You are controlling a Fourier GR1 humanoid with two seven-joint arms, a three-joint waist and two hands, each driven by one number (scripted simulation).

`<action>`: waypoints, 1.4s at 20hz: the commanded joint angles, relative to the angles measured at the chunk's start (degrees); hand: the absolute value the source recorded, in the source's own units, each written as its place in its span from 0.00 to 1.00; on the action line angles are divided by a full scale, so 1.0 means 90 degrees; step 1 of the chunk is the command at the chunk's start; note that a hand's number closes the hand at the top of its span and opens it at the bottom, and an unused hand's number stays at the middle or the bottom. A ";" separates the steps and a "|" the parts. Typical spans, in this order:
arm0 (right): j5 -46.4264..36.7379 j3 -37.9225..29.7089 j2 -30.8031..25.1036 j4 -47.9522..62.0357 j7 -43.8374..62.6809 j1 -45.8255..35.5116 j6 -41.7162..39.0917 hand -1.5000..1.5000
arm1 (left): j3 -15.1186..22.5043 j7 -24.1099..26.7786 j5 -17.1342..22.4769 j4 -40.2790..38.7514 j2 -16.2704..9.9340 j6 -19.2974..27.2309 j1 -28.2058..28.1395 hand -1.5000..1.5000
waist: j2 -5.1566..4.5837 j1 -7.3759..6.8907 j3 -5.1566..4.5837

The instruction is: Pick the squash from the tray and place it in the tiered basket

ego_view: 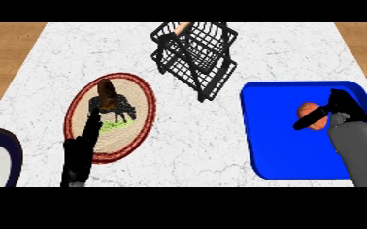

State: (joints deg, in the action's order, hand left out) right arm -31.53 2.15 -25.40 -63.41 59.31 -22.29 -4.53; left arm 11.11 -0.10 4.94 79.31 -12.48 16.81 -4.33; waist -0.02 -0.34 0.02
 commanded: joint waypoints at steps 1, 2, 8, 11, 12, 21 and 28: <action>0.0113 -0.0369 -0.0123 0.0636 -0.0085 -0.0159 -0.0339 0.00 | -0.0198 0.0053 0.0038 -0.0190 -0.0005 -0.0196 0.0076 0.50 | -0.0004 0.0006 -0.0002; -0.0016 -0.0325 0.0105 0.0387 -0.0125 0.0172 0.0006 0.00 | 0.0003 -0.0007 -0.0161 -0.0129 0.0222 -0.0069 0.0092 0.50 | 0.0002 0.0025 -0.0002; -0.0164 -0.0476 0.0285 0.0801 -0.0046 -0.0243 -0.0270 0.00 | -0.0278 -0.0302 -0.0220 0.0053 0.0174 -0.0230 0.0222 0.50 | 0.0000 0.0007 -0.0002; -0.0318 -0.0600 0.0387 0.0807 -0.0500 0.0017 -0.0030 0.00 | -0.0290 -0.0090 -0.0420 -0.0210 0.0494 -0.0164 0.0232 0.50 | 0.0000 0.0015 -0.0002; -0.0408 -0.0510 0.0467 0.0676 -0.0445 0.0199 0.0025 1.00 | -0.0415 -0.0292 -0.0398 -0.0080 0.0260 -0.0328 0.0262 0.50 | 0.0002 0.0019 -0.0002; -0.0955 -0.0422 0.0395 0.1979 -0.1803 -0.0330 0.0460 1.00 | -0.0403 -0.0441 -0.0404 0.0512 0.0315 -0.0433 -0.0155 0.50 | -0.0014 -0.0052 0.0004; -0.1972 0.0898 0.1497 0.0933 -0.1529 -0.0061 0.1013 1.00 | -0.0505 -0.0097 -0.0453 -0.0036 0.0389 -0.0479 0.0013 0.50 | 0.0010 -0.0028 -0.0007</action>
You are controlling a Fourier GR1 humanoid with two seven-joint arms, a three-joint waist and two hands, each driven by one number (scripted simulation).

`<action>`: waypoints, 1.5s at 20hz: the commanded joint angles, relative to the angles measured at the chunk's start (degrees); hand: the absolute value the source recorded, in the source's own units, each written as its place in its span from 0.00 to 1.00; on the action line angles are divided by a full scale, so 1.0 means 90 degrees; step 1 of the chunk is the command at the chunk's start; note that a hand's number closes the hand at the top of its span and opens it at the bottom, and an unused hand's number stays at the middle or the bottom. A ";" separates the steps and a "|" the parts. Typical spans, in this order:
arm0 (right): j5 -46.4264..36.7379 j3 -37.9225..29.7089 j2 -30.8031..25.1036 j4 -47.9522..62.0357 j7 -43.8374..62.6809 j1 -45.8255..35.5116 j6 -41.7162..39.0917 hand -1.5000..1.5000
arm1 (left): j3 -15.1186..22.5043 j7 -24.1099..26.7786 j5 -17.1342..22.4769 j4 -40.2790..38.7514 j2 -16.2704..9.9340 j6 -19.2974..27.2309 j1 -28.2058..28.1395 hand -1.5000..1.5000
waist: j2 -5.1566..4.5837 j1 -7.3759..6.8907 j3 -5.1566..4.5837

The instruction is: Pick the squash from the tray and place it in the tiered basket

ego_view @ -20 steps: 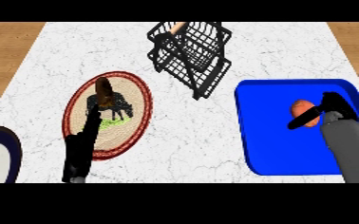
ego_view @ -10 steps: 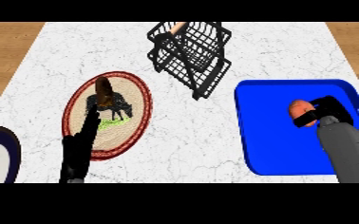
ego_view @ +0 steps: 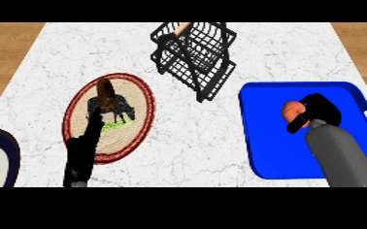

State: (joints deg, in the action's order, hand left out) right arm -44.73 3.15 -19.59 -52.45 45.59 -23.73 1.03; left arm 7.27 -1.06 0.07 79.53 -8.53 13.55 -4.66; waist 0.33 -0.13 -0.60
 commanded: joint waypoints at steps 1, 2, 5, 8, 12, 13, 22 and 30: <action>-0.0608 0.1183 0.1069 -0.0826 0.0213 0.0168 0.0024 1.00 | 0.0017 -0.0060 -0.0091 0.0063 -0.0007 0.0080 -0.0002 0.50 | 0.0034 0.0018 0.0052; -0.0789 0.1545 0.1441 -0.0867 0.0314 -0.0020 -0.0061 1.00 | 0.0150 -0.0064 -0.0099 -0.0036 0.0121 0.0038 0.0044 0.50 | 0.0027 -0.0049 0.0047; -0.1129 0.2178 0.2112 -0.1797 0.1087 0.0247 0.0116 1.00 | 0.0082 0.0043 -0.0080 -0.0051 0.0140 0.0096 -0.0101 0.50 | 0.0062 0.0061 0.0050; -0.1492 0.2662 0.2145 -0.2985 0.1717 0.0725 0.0247 1.00 | -0.0143 -0.0237 -0.0004 -0.0003 -0.0075 0.0005 0.0220 0.50 | 0.0026 0.0129 0.0059; -0.1604 0.2754 0.2163 -0.4635 0.2402 0.0975 0.0642 1.00 | -0.0054 -0.0087 0.0061 0.0125 0.0003 -0.0050 -0.0227 0.50 | 0.0067 0.0173 0.0059; -0.1858 0.2606 0.2166 -0.5039 0.2376 0.0993 0.0554 1.00 | -0.0081 -0.0035 -0.0076 -0.0094 0.0075 0.0140 -0.0076 0.50 | 0.0062 0.0256 0.0056; -0.3755 0.3404 0.2172 -0.7848 0.3510 0.0206 -0.1326 1.00 | 0.0023 -0.0099 -0.0153 -0.0026 0.0228 0.0208 0.0025 0.50 | 0.0058 0.0189 0.0049; -0.3018 0.2300 0.2172 -0.7684 0.3831 -0.1840 -0.2634 1.00 | 0.0093 0.0046 -0.0153 -0.0004 0.0127 -0.0045 -0.0094 0.50 | 0.0001 -0.0018 0.0048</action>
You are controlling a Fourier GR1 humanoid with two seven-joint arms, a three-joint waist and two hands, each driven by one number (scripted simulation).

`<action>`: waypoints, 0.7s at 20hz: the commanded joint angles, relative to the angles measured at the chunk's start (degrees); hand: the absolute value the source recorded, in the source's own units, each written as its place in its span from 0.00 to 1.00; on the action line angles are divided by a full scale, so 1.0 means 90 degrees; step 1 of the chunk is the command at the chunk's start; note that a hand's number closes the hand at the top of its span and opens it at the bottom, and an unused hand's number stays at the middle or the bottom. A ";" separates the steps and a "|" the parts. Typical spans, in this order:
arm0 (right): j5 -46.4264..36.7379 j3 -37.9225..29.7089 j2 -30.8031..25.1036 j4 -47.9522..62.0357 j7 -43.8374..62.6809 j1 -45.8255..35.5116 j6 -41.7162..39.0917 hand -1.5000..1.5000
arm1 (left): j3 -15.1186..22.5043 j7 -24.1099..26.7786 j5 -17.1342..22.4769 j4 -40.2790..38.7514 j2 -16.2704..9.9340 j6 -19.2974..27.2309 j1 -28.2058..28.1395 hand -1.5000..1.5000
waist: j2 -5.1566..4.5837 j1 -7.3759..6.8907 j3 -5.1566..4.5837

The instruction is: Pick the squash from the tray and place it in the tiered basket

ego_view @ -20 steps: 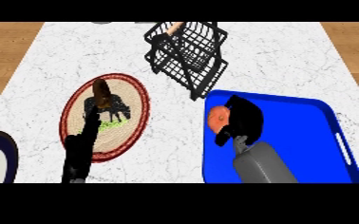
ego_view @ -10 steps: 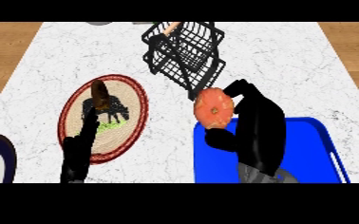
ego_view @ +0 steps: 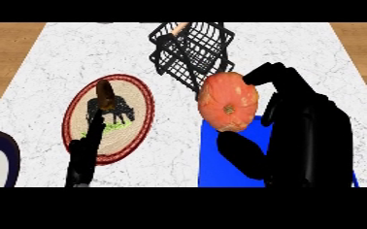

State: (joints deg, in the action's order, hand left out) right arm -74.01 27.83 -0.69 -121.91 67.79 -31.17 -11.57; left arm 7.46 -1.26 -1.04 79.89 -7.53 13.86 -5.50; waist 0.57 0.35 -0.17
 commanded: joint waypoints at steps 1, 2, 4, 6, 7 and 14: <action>0.0205 -0.0685 0.0073 0.0483 0.1256 -0.1138 -0.0876 1.00 | 0.0077 -0.0162 -0.0074 -0.0051 0.0140 0.0077 0.0240 0.50 | -0.0047 -0.0083 0.0003; 0.0227 -0.0354 0.0073 0.0319 0.1565 -0.1055 -0.1053 1.00 | 0.0089 -0.0223 -0.0059 0.0068 0.0029 -0.0030 0.0142 0.50 | -0.0023 -0.0076 0.0005; 0.0412 -0.1047 0.0073 0.0520 0.1237 -0.1474 -0.1259 1.00 | 0.0028 -0.0251 -0.0051 0.0055 0.0015 -0.0007 0.0203 0.50 | -0.0029 -0.0069 0.0007; 0.0459 -0.1090 0.0073 0.1315 0.1390 -0.1809 -0.0681 1.00 | -0.0091 -0.0080 0.0091 0.0081 -0.0162 -0.0236 0.0102 0.50 | -0.0050 -0.0192 0.0004; 0.0485 -0.1596 0.0074 0.1547 0.1046 -0.2002 -0.0793 1.00 | 0.0148 0.0009 -0.0126 0.0231 0.0045 0.0006 -0.0161 0.50 | -0.0050 -0.0201 0.0008; 0.0868 -0.2596 0.0074 0.3106 0.0220 -0.2788 -0.0413 1.00 | -0.0118 0.0244 0.0000 -0.0365 -0.0014 -0.0176 0.0206 0.50 | -0.0093 -0.0132 0.0009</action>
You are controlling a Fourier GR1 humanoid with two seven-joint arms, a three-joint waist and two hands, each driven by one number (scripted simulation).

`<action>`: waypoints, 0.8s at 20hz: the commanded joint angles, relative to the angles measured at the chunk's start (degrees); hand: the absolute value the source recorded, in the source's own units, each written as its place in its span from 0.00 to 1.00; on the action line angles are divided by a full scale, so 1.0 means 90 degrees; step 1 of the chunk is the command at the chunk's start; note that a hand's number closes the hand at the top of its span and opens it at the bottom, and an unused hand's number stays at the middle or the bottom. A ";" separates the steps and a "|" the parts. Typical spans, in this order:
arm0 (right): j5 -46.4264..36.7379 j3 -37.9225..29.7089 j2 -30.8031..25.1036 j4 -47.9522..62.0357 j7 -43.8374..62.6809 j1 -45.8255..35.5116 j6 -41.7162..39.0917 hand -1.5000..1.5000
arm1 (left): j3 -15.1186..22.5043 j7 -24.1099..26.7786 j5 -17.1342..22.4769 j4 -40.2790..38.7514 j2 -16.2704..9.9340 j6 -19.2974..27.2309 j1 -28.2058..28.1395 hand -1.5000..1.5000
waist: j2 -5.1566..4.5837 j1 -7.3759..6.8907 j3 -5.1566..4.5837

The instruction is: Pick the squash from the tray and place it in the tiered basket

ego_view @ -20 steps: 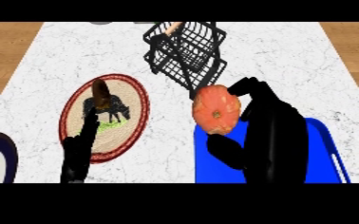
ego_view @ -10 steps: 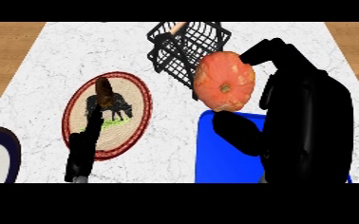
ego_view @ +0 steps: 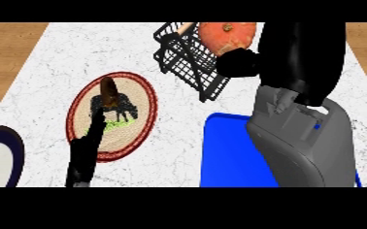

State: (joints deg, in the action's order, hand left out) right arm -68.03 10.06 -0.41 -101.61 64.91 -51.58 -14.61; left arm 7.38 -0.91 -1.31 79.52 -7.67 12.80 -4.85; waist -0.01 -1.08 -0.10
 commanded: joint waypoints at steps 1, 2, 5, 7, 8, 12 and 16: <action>0.0209 -0.0511 0.0044 0.0900 0.0657 -0.0570 0.0025 1.00 | -0.0119 -0.0047 0.0028 -0.0127 0.0034 0.0020 0.0244 0.50 | -0.0011 0.0033 0.0005; 0.0373 -0.0484 0.0044 0.1401 0.0601 -0.0783 0.0165 1.00 | -0.0015 0.0120 -0.0072 -0.0254 0.0109 0.0037 0.0246 0.50 | -0.0023 -0.0008 0.0003; 0.0235 -0.0802 0.0044 0.2189 -0.0296 -0.0588 0.0633 1.00 | -0.0118 -0.0202 -0.0004 0.0164 -0.0088 -0.0052 0.0174 0.50 | -0.0024 0.0002 0.0009; 0.0437 -0.0546 0.0044 0.2561 -0.0056 -0.0738 0.0859 1.00 | -0.0051 -0.0331 0.0088 0.0482 -0.0084 -0.0157 -0.0115 0.50 | -0.0013 -0.0031 0.0010; 0.0508 -0.0475 0.0044 0.2760 0.0020 -0.0927 0.0912 1.00 | -0.0090 -0.0001 0.0072 0.0078 -0.0021 -0.0180 -0.0106 0.50 | -0.0015 -0.0010 0.0007; 0.0260 -0.0841 0.0044 0.4038 -0.0501 -0.1017 0.1822 1.00 | 0.0029 0.0054 -0.0071 -0.0029 0.0167 -0.0044 -0.0021 0.50 | -0.0048 -0.0049 0.0007; 0.0465 -0.0399 0.0045 0.4658 0.0039 -0.1334 0.2336 1.00 | -0.0072 -0.0435 -0.0129 0.0265 -0.0074 -0.0098 0.0222 0.50 | -0.0027 -0.0068 0.0009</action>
State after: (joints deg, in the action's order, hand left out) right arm -64.87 3.82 -0.22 -66.11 59.42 -61.78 -1.26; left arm 6.30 -1.79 -1.56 80.25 -7.78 11.90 -4.13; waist -0.27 -1.38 -0.03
